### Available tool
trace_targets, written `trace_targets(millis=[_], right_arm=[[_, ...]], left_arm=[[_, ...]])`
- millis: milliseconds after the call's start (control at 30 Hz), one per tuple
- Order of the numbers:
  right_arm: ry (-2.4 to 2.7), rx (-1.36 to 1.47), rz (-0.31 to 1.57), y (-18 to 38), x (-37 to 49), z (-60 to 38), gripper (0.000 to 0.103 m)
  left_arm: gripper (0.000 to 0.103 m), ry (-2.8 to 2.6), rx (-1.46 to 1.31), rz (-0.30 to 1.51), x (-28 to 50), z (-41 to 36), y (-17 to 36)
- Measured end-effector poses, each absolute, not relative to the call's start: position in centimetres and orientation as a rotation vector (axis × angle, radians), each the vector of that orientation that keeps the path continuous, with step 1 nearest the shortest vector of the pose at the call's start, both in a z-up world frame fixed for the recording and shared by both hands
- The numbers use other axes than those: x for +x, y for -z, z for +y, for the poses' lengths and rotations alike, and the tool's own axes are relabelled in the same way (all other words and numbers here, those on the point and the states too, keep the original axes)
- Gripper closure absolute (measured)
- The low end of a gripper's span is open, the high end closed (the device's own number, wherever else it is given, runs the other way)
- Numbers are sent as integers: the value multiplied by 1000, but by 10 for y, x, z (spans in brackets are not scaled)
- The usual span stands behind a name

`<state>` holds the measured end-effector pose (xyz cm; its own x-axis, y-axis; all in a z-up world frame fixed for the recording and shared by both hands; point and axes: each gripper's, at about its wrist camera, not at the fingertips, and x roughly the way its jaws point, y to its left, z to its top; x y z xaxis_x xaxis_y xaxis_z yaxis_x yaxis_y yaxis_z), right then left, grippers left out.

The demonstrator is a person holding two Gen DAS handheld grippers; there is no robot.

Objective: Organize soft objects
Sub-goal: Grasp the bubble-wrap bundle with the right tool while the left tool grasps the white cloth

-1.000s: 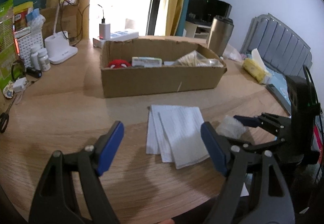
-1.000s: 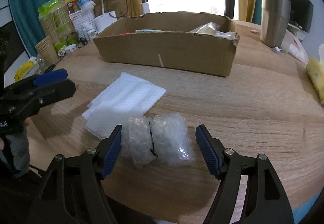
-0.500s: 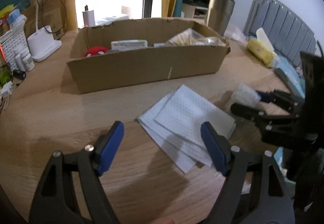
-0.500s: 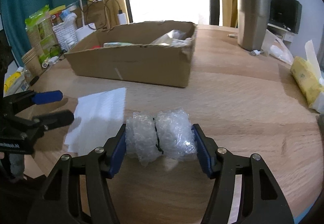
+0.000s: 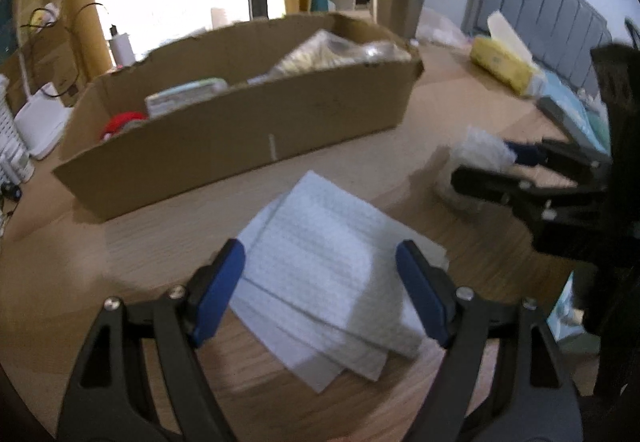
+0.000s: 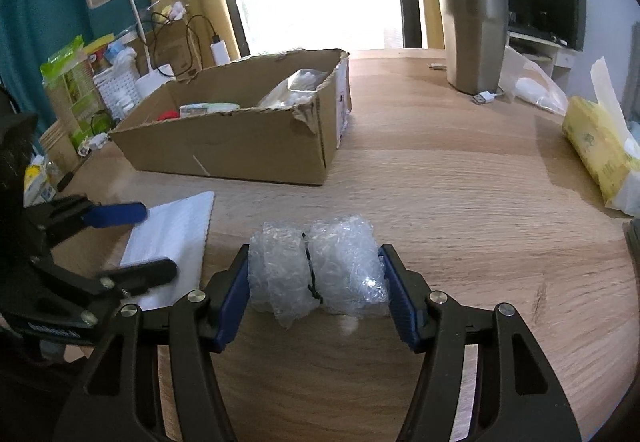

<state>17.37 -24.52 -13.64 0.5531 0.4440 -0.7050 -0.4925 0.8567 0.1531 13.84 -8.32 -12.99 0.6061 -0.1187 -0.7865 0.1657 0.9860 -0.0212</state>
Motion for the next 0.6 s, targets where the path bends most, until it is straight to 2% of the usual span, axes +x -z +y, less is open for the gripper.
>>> trace_targets(millis=[233, 333, 400, 467, 567, 600], right_arm=[[-572, -63, 824, 138, 177, -245, 38], [-575, -57, 829, 138, 178, -246, 38], [-574, -57, 829, 138, 178, -246, 38], [-571, -56, 830, 138, 178, -246, 38], [-564, -56, 833, 137, 178, -245, 38], [-562, -56, 835, 137, 178, -245, 38]], left_arm=[[24, 178, 84, 912, 144, -90, 135], [31, 187, 80, 911, 144, -89, 136], [46, 198, 81, 907, 142, -89, 135], [55, 216, 88, 905, 140, -90, 133], [76, 241, 97, 911, 138, -91, 132], [79, 250, 95, 916, 138, -91, 131]])
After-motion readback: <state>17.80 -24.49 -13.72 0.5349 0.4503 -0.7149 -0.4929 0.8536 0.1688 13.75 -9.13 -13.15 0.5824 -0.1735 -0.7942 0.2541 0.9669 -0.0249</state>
